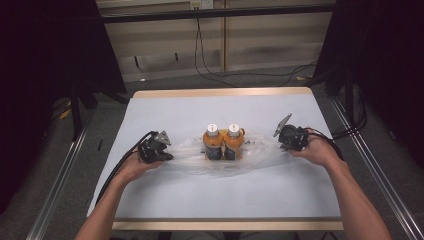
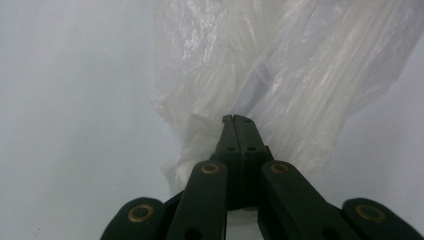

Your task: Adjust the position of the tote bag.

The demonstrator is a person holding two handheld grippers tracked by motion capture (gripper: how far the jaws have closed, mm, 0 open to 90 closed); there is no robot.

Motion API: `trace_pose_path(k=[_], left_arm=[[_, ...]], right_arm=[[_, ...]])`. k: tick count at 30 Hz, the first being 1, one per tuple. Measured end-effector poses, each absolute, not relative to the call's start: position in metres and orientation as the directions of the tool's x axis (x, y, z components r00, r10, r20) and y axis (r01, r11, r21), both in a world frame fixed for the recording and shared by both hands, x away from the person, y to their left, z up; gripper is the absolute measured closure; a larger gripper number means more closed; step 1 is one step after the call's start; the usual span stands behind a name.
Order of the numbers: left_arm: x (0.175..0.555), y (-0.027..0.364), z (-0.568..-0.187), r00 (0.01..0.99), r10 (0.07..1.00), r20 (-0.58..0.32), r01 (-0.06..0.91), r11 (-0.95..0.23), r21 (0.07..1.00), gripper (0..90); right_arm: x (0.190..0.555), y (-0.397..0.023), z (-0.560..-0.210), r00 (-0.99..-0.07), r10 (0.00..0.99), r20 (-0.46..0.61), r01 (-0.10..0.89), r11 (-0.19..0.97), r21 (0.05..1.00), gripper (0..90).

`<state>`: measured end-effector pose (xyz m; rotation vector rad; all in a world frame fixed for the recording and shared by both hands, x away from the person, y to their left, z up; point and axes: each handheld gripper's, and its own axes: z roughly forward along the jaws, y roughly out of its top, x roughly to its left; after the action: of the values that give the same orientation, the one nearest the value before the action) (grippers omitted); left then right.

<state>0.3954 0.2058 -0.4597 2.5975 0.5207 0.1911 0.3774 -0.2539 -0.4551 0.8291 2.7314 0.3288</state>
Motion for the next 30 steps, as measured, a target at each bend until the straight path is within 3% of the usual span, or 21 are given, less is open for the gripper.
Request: trace_pose_path(k=[7, 12, 17, 30], left_arm=[[0.39, 0.21, -0.46, 0.918, 0.395, 0.043, 0.324, -0.807, 0.494, 90.0], [0.39, 0.214, -0.462, 0.898, 0.44, -0.012, 0.374, -0.749, 0.547, 90.0], [0.389, 0.213, -0.461, 0.892, 0.449, -0.044, 0.383, -0.701, 0.602, 90.0], [0.379, 0.208, -0.437, 0.889, 0.451, -0.076, 0.354, -0.572, 0.74, 90.0]], right_arm=[[0.374, -0.254, -0.455, -0.797, 0.576, -0.183, 0.515, 0.805, 0.293, 90.0], [0.372, -0.252, -0.455, -0.788, 0.591, -0.175, 0.527, 0.793, 0.304, 90.0], [0.369, -0.26, -0.457, -0.758, 0.643, -0.11, 0.564, 0.731, 0.384, 90.0], [0.359, -0.267, -0.435, -0.758, 0.651, -0.043, 0.508, 0.631, 0.587, 90.0]])
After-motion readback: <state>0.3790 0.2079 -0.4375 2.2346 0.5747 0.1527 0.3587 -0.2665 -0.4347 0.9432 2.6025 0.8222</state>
